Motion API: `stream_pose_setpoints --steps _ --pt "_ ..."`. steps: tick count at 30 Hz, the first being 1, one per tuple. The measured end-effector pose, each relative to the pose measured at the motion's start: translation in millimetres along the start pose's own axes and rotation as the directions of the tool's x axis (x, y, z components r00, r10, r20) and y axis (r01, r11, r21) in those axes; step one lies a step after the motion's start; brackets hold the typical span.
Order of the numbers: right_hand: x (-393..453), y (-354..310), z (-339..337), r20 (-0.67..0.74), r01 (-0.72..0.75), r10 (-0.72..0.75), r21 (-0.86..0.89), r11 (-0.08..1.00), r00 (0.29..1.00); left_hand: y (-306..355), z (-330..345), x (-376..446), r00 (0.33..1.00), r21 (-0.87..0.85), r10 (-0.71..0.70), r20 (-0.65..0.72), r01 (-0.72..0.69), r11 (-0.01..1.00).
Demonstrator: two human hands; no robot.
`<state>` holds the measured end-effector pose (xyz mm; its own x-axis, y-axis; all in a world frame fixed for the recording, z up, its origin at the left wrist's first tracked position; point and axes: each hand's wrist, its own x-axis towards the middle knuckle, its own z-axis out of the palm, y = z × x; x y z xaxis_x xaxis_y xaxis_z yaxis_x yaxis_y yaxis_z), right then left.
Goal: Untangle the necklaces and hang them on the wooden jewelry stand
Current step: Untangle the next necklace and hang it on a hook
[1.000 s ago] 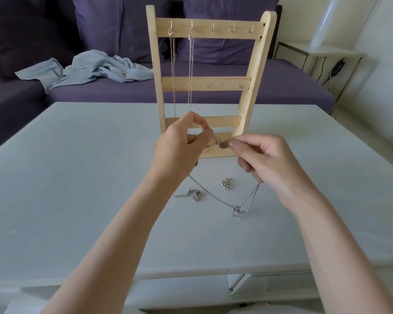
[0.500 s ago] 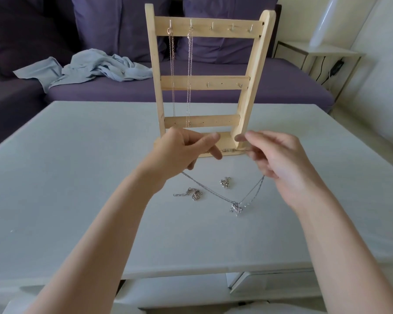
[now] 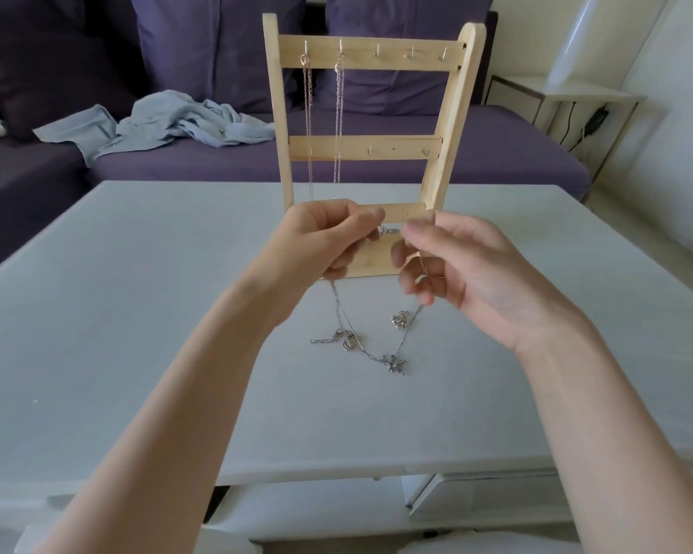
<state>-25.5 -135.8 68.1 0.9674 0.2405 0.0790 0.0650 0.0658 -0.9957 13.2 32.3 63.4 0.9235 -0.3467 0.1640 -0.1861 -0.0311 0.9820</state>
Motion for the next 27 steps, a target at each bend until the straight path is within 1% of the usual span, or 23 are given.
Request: stream_pose_setpoints --steps 1,3,4,7,9,11,15,18,20,23,25,27 --pt "0.4 -1.0 2.0 0.008 -0.012 0.013 -0.075 0.997 1.0 2.1 1.4 -0.4 1.0 -0.022 0.01 0.01 -0.009 1.0" --pt "1.4 -1.4 6.5 -0.024 -0.041 0.036 -0.225 0.973 0.999 7.0 2.4 -2.0 0.999 -0.023 0.034 0.025 -0.033 0.999" --pt "2.1 -1.1 8.0 -0.044 -0.046 0.037 -0.246 0.968 0.998 9.5 2.5 -2.1 0.999 -0.001 0.043 0.026 -0.043 0.999" --pt "4.7 -5.9 10.1 -0.1 -0.029 0.006 -0.23 0.973 0.995 18.4 -0.3 0.2 0.998 0.12 0.059 0.0 -0.058 0.991" --pt "8.7 -13.3 9.3 -0.128 -0.01 -0.023 -0.254 0.967 0.992 26.2 -2.6 4.1 0.998 0.194 0.06 -0.009 -0.057 0.979" --pt "13.9 -24.0 8.9 -0.148 0.019 -0.064 -0.289 0.957 0.987 36.6 -6.2 8.2 0.998 0.234 0.055 -0.012 -0.051 0.971" --pt "28.2 -43.6 7.2 -0.165 0.057 -0.105 -0.271 0.961 0.981 53.5 -14.7 17.1 0.998 0.316 0.057 -0.025 -0.047 0.948" --pt "36.4 -55.2 9.0 -0.165 0.046 -0.101 -0.309 0.95 0.981 62.2 -20.0 23.4 0.997 0.353 0.066 -0.033 -0.05 0.934" --pt "43.2 -61.3 8.9 -0.189 0.033 -0.11 -0.37 0.928 0.976 67.2 -23.7 29.4 0.997 0.388 0.067 -0.03 -0.051 0.92" --pt "55.0 -66.9 6.2 -0.251 0.036 -0.177 -0.482 0.876 0.952 70.5 -28.9 41.9 0.998 0.427 0.058 -0.038 -0.037 0.904" --pt "64.8 -70.3 1.7 -0.284 0.056 -0.22 -0.489 0.871 0.933 72.2 -31.4 50.0 0.997 0.412 0.061 -0.048 -0.036 0.91" --pt "73.3 -78.2 -1.2 -0.276 0.071 -0.225 -0.476 0.877 0.935 77.0 -33.3 58.3 0.994 0.356 0.075 -0.073 -0.044 0.934"
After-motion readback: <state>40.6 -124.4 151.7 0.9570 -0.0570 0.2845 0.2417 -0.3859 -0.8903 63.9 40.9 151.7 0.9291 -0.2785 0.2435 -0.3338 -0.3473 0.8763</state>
